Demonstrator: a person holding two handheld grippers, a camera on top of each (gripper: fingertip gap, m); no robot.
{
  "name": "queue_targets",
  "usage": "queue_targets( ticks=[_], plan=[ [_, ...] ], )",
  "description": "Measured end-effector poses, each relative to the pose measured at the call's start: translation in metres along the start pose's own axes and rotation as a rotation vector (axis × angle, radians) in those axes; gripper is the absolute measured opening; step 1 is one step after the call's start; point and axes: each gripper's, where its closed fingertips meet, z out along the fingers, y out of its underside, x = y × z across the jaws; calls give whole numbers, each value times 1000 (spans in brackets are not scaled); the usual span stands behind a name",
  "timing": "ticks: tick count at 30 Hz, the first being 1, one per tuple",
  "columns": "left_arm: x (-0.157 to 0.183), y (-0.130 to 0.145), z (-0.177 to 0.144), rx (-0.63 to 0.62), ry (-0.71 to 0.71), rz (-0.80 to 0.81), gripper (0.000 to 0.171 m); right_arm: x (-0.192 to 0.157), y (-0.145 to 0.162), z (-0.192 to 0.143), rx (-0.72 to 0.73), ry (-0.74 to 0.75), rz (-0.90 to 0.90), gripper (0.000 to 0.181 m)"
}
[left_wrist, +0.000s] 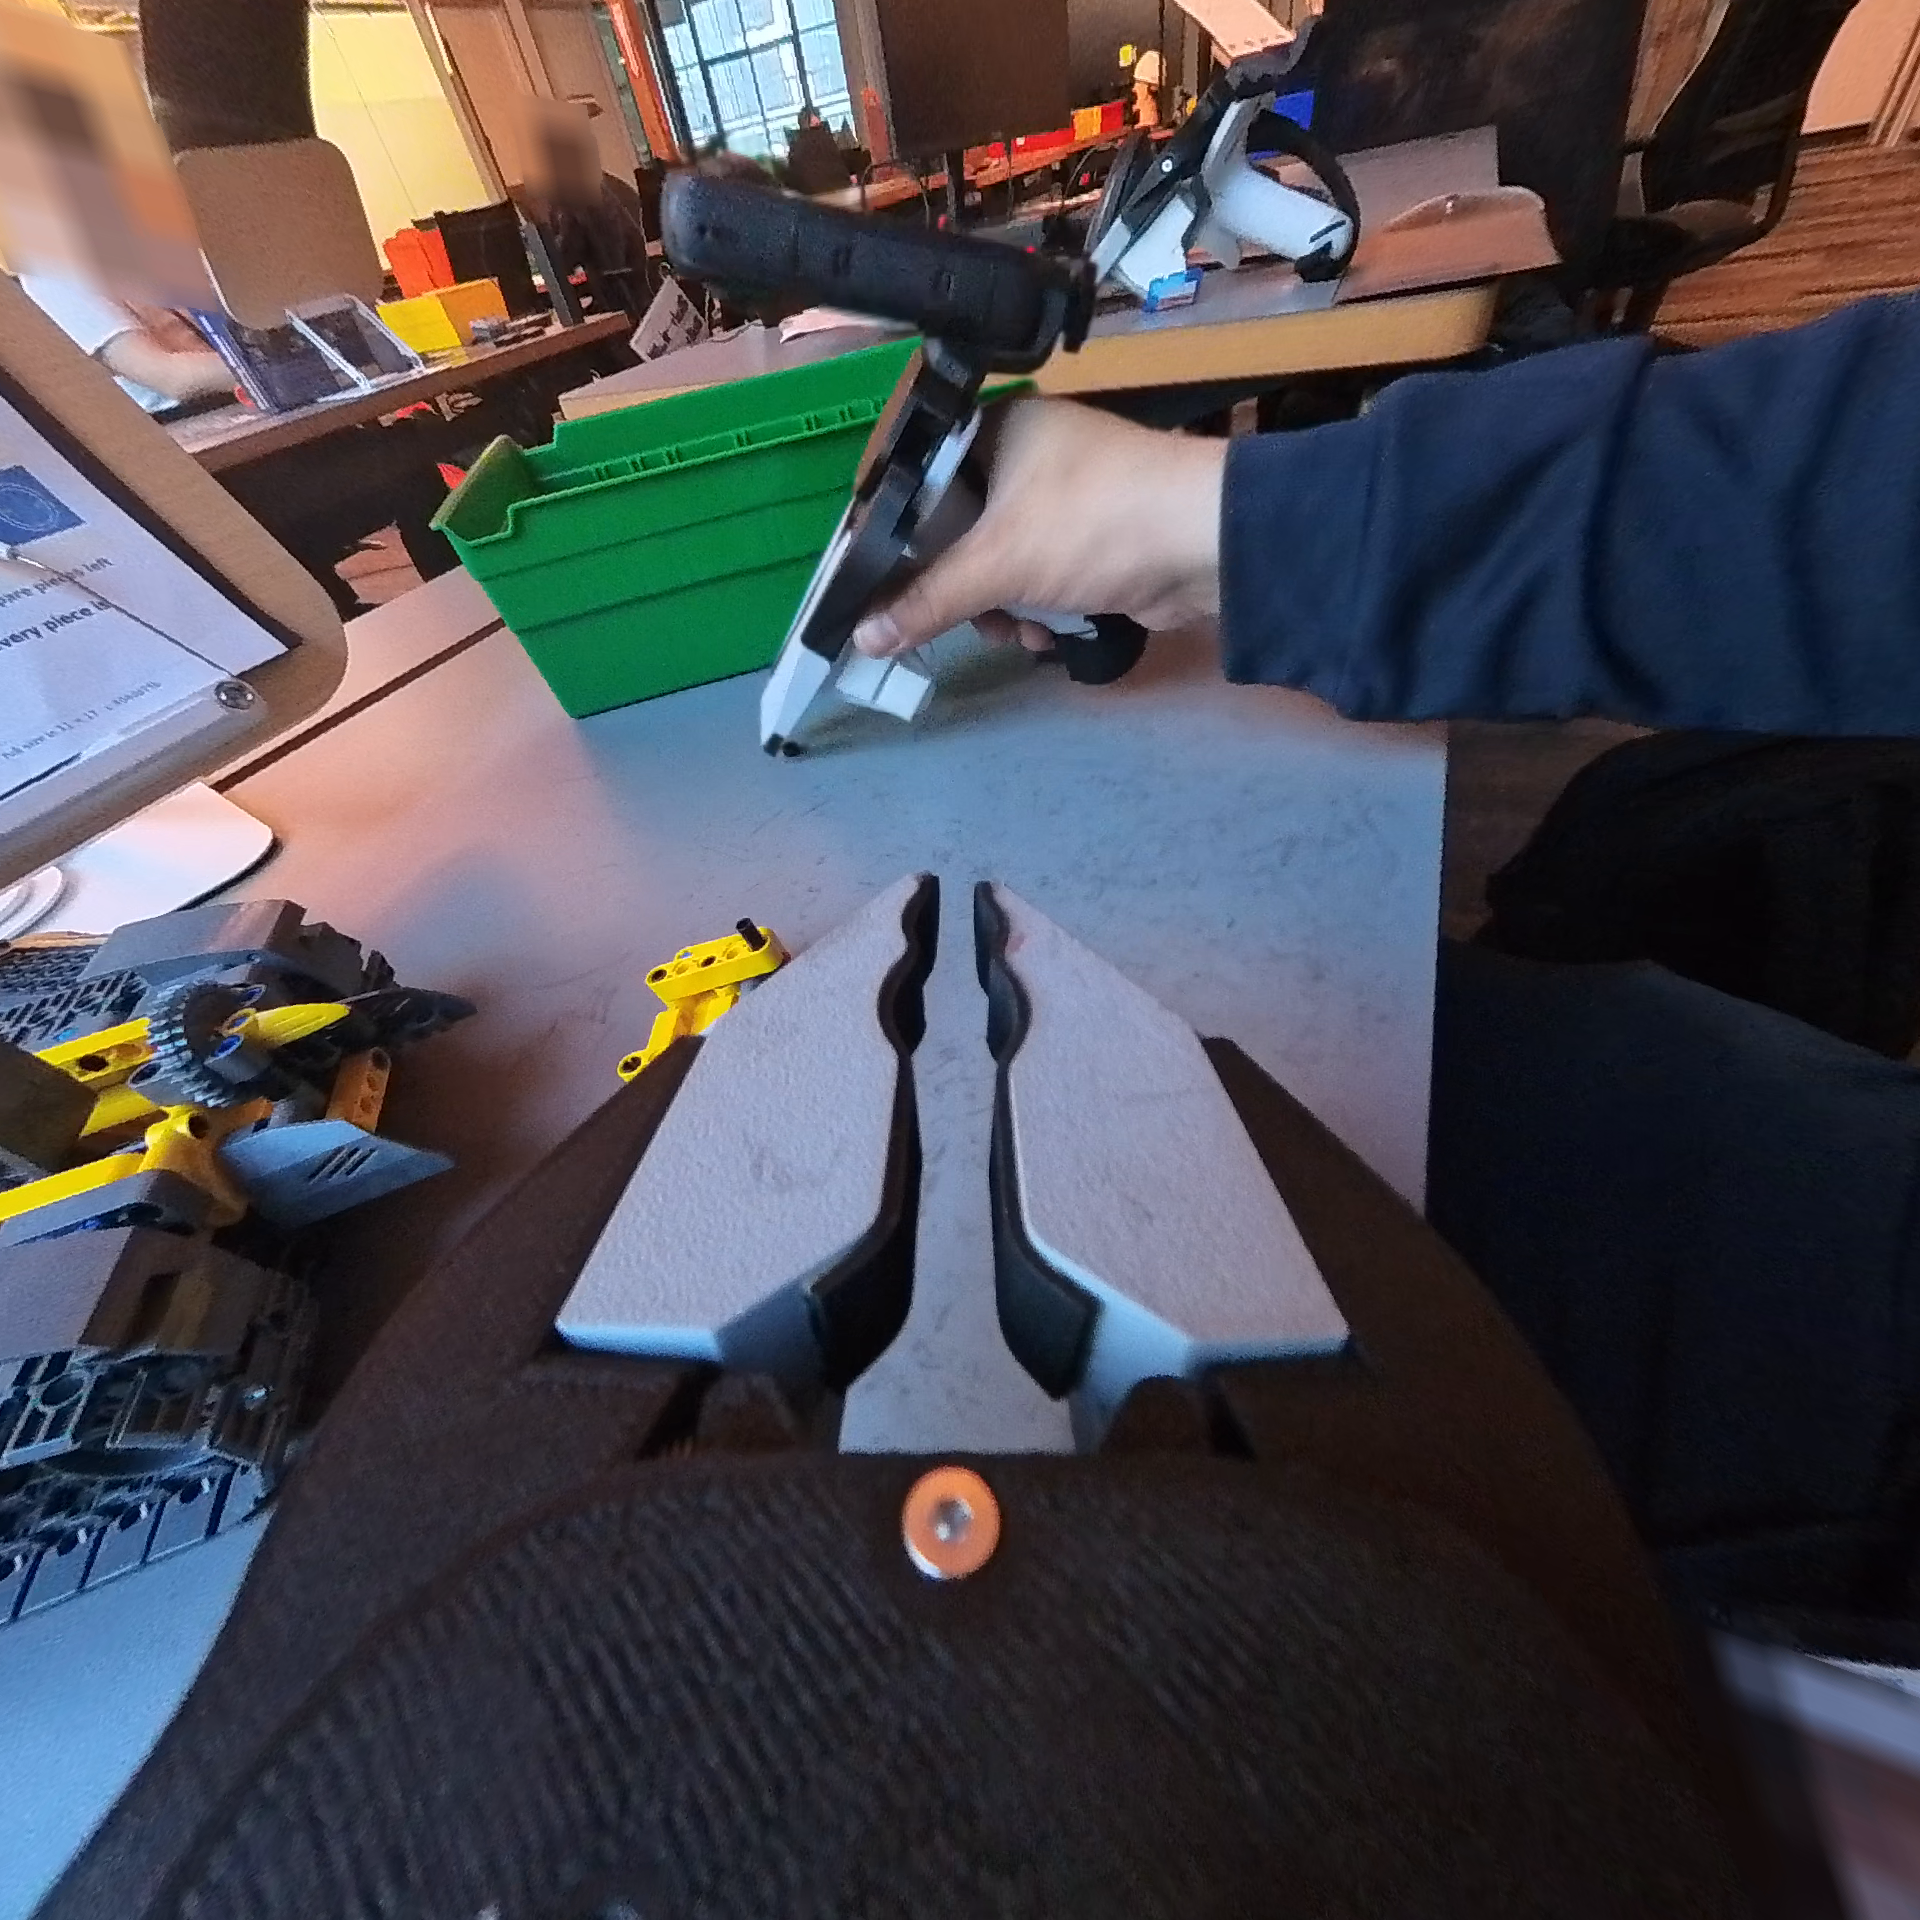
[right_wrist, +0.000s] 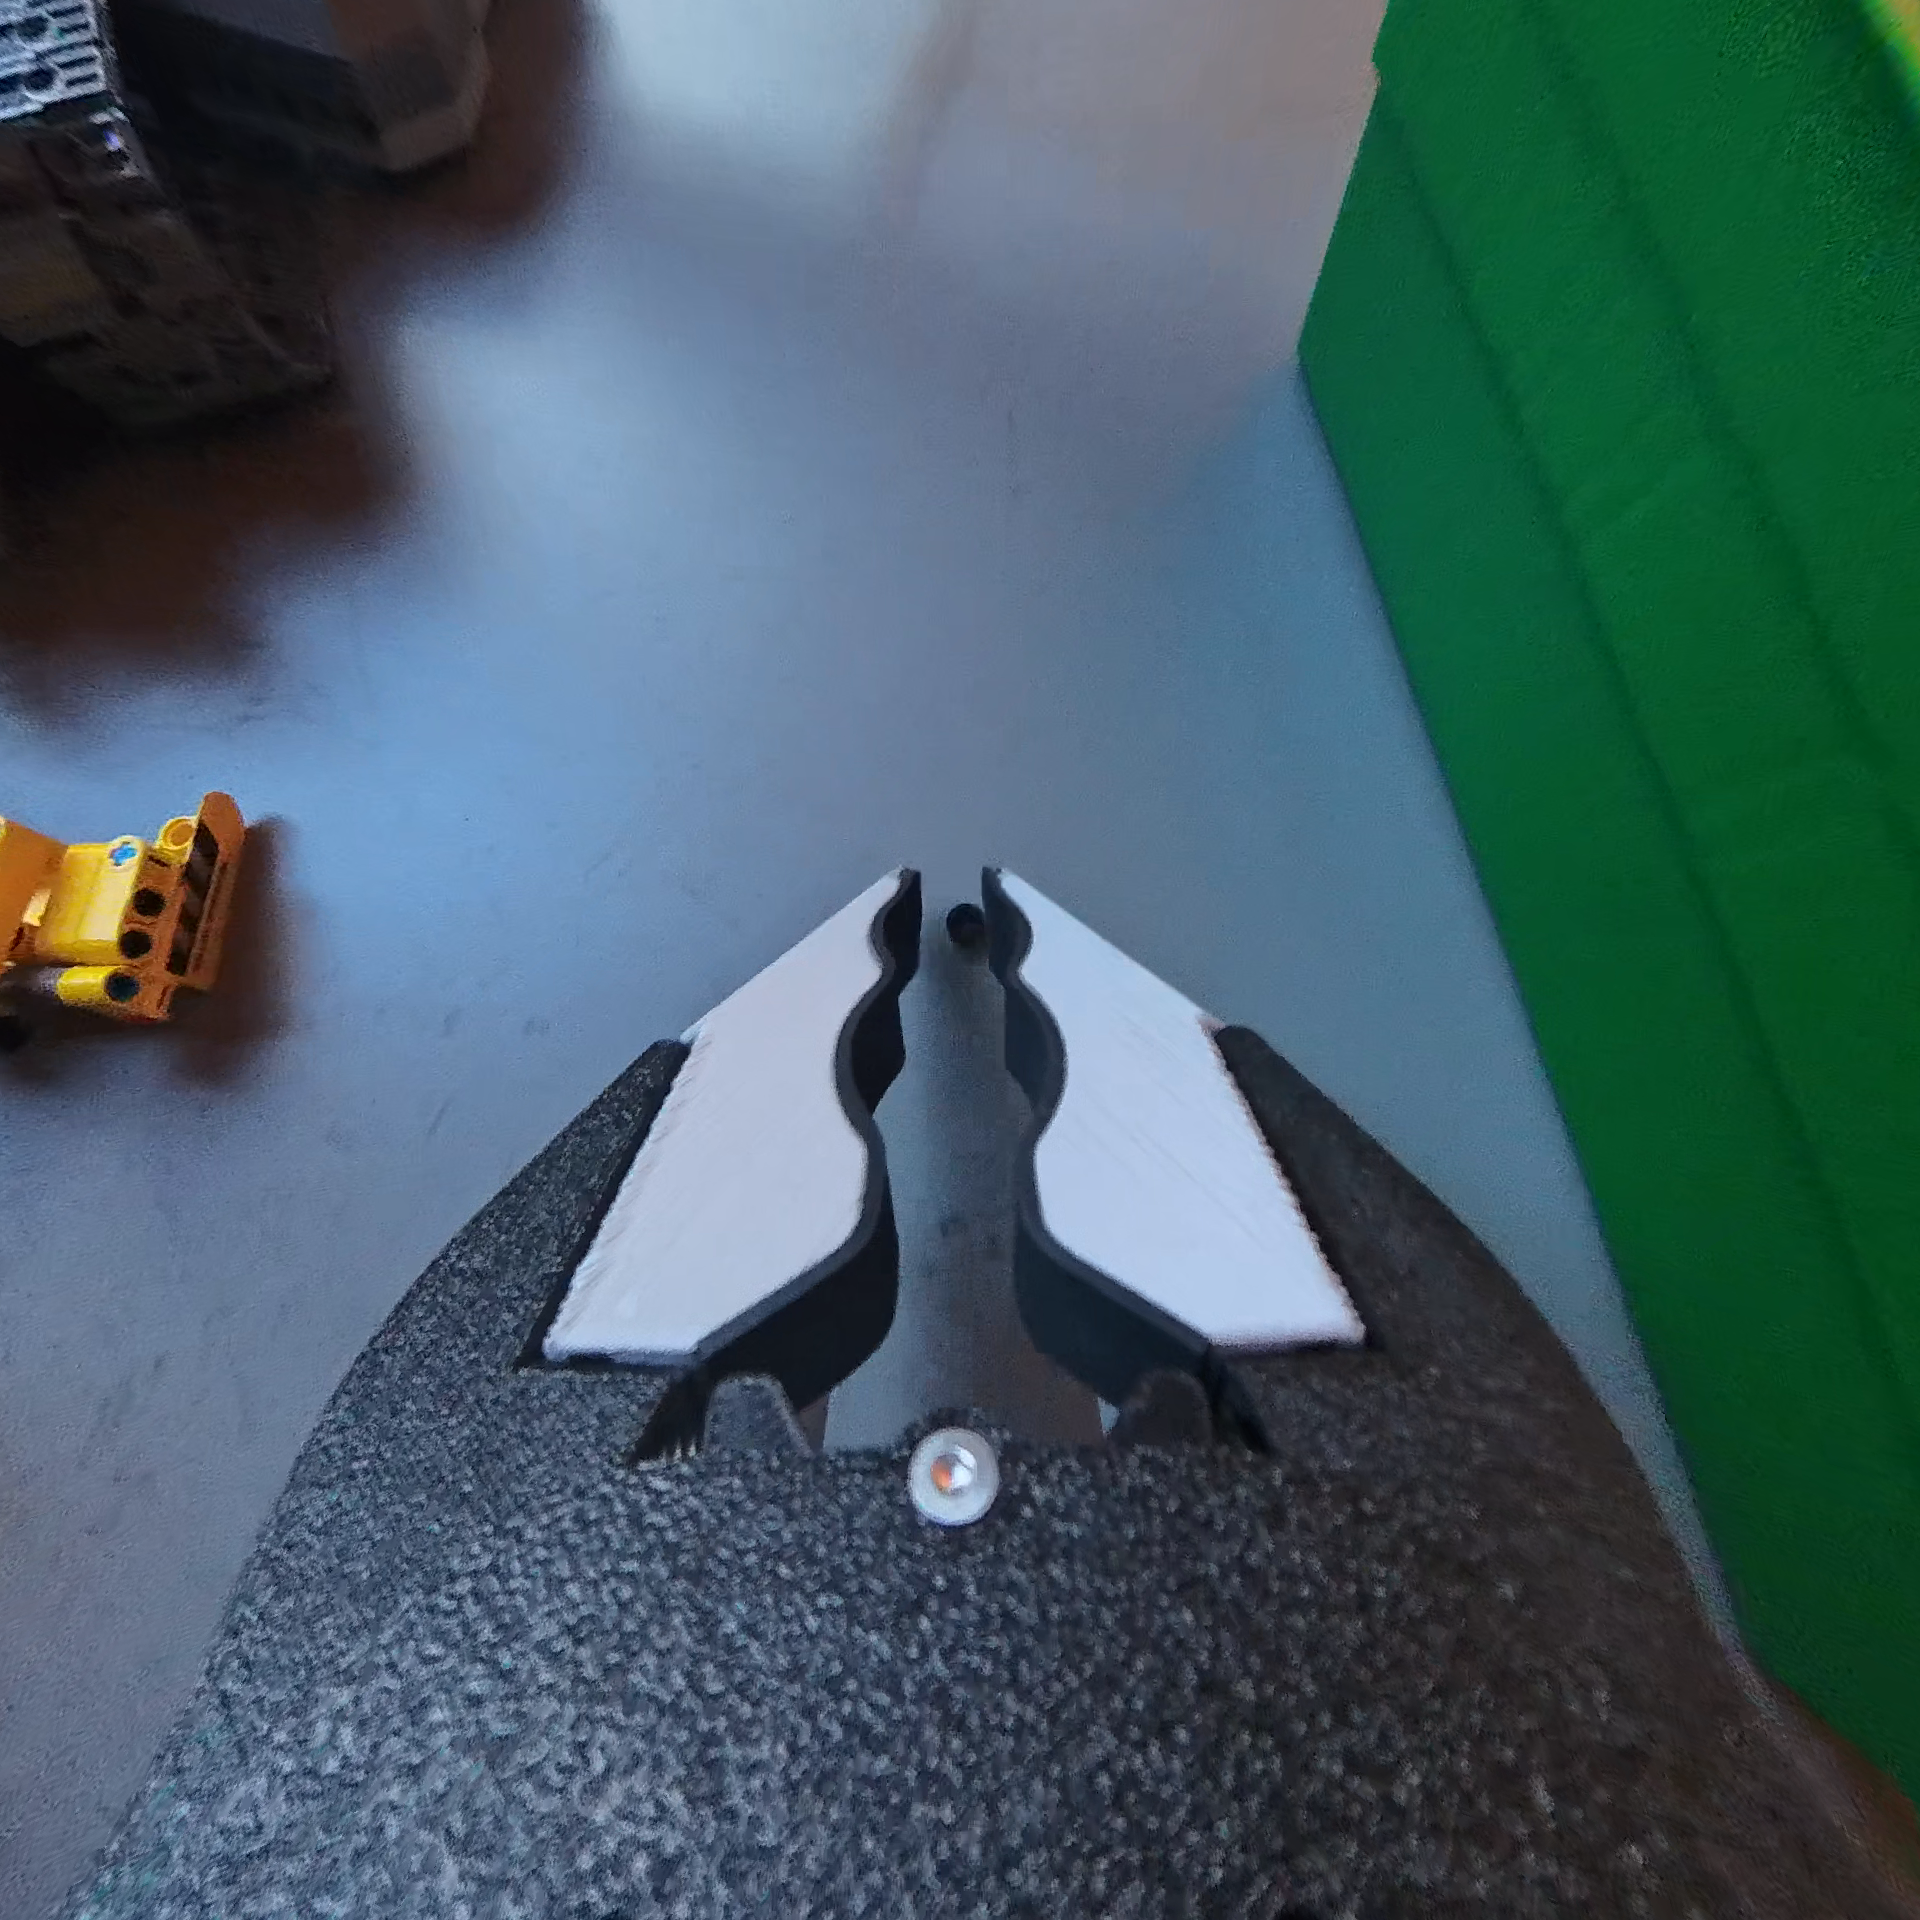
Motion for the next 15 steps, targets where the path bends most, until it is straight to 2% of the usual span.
queue_targets(
  ticks=[2, 15],
  plan=[
    [0, 0, 0, 1, 2, -1, 4, -1, 5, 4, -23, -4, -6, 0],
    [1, 0, 0, -2, 6, 0, 4, -2, -7, -19, 15, 3, -42, 3]
  ],
)
